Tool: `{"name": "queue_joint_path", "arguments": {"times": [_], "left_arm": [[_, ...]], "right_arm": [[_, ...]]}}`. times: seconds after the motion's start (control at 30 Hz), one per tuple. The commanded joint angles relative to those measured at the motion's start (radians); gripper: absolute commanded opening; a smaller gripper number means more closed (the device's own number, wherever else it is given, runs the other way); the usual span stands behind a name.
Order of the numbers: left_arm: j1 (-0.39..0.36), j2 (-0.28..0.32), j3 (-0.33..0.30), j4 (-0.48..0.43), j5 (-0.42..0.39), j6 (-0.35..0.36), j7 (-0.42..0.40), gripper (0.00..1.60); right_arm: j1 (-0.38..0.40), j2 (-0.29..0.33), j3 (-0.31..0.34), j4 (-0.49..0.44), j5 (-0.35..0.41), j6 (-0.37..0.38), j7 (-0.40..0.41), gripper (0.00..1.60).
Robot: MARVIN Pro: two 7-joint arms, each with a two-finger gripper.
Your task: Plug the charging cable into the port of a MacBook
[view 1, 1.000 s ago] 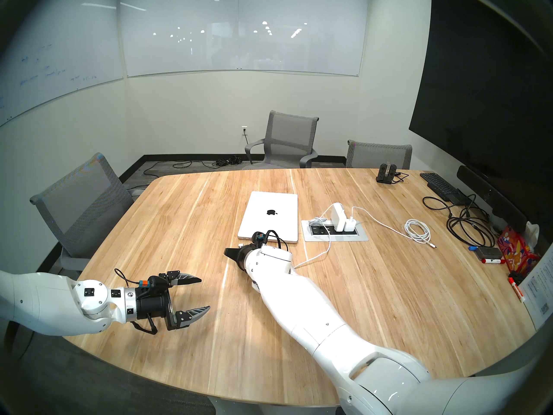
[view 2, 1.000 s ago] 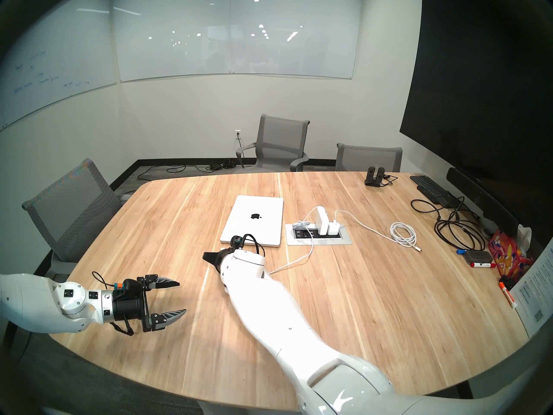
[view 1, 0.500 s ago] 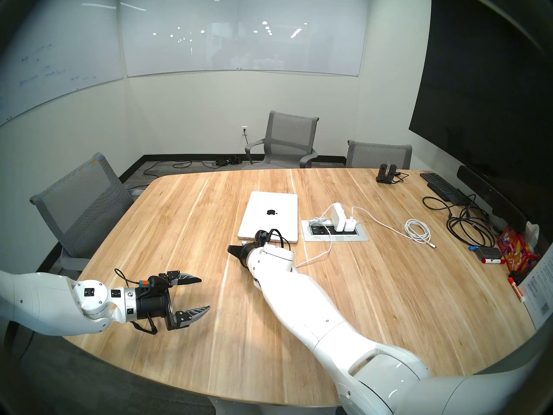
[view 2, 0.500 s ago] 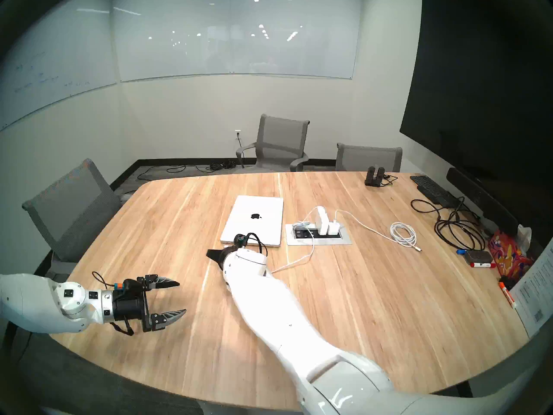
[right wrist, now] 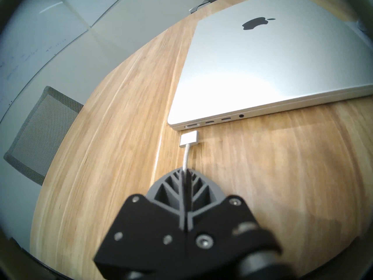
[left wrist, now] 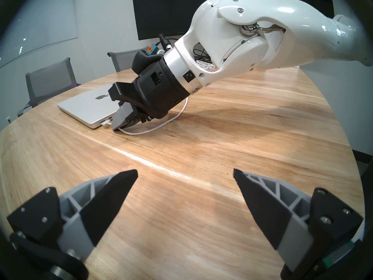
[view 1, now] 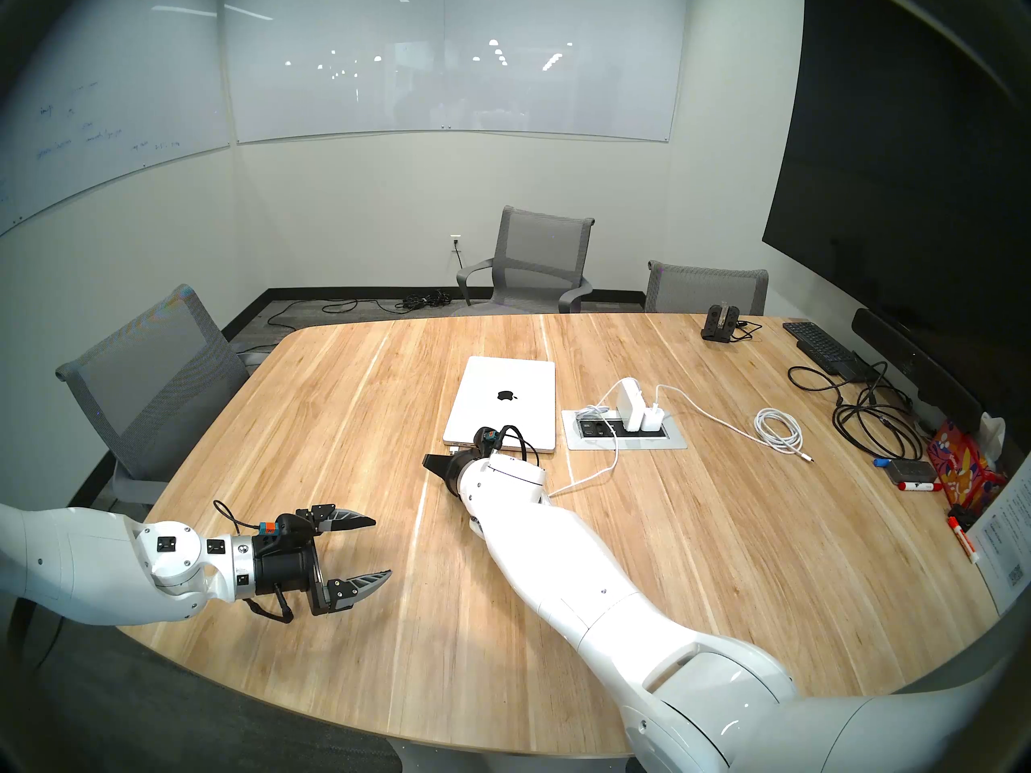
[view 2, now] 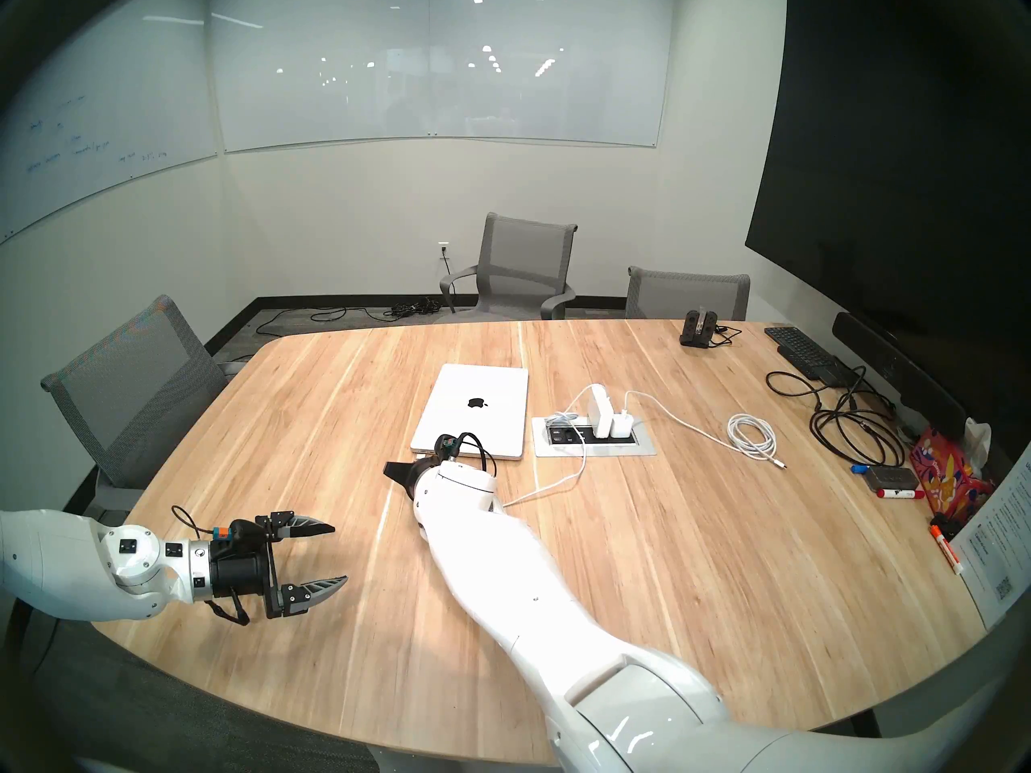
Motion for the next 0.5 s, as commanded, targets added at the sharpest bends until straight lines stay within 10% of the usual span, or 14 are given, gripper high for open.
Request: {"name": "queue_joint_path", "arguments": {"times": [0.0,0.47], "left_arm": [[-0.008,-0.001,-0.007,0.000,0.000,-0.002,0.001,1.60],[-0.008,-0.001,-0.007,0.000,0.000,-0.002,0.001,1.60]], "right_arm": [[0.035,-0.033,-0.002,0.025,0.000,-0.027,0.015,0.00],[0.061,-0.054,0.004,0.087,-0.005,-0.066,0.019,0.00]]}}
